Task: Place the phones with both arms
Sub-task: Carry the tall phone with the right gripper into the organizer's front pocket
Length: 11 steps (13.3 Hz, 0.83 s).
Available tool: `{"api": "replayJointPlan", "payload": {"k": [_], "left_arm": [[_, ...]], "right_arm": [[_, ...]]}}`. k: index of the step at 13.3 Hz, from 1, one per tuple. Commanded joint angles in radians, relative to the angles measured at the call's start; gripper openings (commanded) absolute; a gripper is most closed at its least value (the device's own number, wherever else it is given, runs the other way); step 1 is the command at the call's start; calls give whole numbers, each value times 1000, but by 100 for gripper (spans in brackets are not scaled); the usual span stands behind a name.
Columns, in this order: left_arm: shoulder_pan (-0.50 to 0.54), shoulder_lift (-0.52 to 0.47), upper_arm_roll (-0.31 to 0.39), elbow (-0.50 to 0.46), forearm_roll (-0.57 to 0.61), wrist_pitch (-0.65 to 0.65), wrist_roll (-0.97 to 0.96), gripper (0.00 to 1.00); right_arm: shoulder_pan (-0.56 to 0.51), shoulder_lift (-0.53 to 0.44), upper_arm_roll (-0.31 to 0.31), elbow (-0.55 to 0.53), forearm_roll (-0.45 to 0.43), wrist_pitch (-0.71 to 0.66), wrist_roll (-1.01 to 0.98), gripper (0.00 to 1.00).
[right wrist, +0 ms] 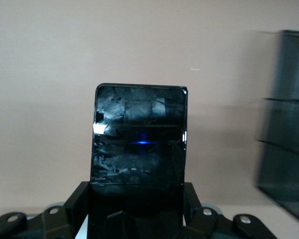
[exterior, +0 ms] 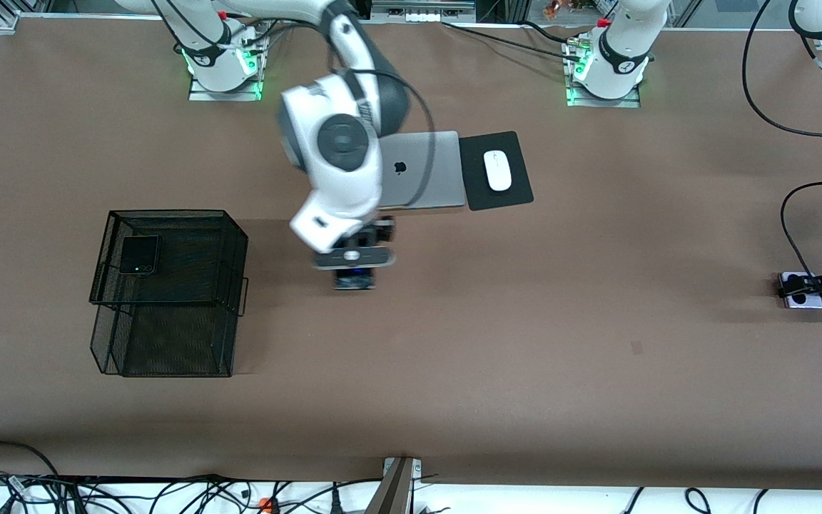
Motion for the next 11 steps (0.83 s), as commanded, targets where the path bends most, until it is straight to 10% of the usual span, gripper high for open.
{"api": "replayJointPlan", "payload": {"k": [1, 7, 11], "left_arm": [[-10, -79, -20, 4, -12, -126, 23, 37], [-137, -272, -42, 5, -24, -340, -12, 34], [-322, -322, -44, 63, -29, -545, -102, 31]], "right_arm": [[5, -200, -89, -252, -14, 15, -165, 24], [7, -329, -322, -574, -22, 188, -518, 24], [5, -323, -330, -682, -16, 316, -569, 24]]}}
